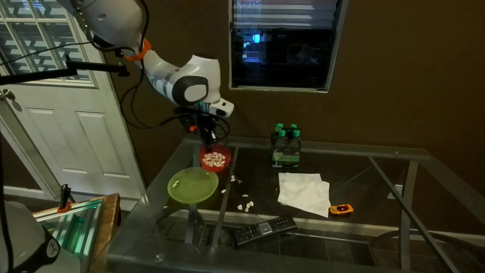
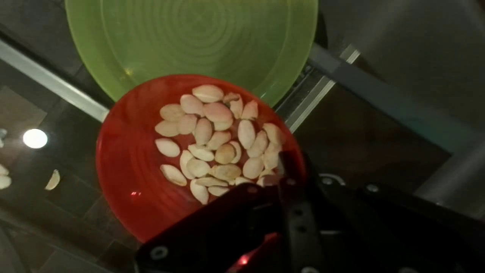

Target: Pour the contents in the red bowl onto the yellow plate.

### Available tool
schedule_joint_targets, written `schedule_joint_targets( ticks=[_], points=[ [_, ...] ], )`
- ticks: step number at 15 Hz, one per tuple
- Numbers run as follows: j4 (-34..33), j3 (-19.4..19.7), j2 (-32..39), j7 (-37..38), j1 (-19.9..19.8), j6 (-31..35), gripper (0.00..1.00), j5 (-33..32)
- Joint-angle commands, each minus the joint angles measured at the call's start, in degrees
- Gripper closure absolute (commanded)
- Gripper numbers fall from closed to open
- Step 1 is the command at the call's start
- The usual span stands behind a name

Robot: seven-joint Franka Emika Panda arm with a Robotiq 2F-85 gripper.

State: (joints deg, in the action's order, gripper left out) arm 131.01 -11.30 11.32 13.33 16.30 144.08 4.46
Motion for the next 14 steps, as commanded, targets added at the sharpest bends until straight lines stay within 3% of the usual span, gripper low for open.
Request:
schedule_joint_targets(
  ticks=[1,6,14],
  points=[
    [5.4,-3.8,-7.1,-9.8,-3.3,-5.1,0.99,12.4],
    [5.8,-2.5,-10.6,-25.9,-5.7,-16.4,0.99,27.3],
    [3.3,3.2,-7.8,-42.5,-10.1,-33.7,0.99,35.1]
  ],
)
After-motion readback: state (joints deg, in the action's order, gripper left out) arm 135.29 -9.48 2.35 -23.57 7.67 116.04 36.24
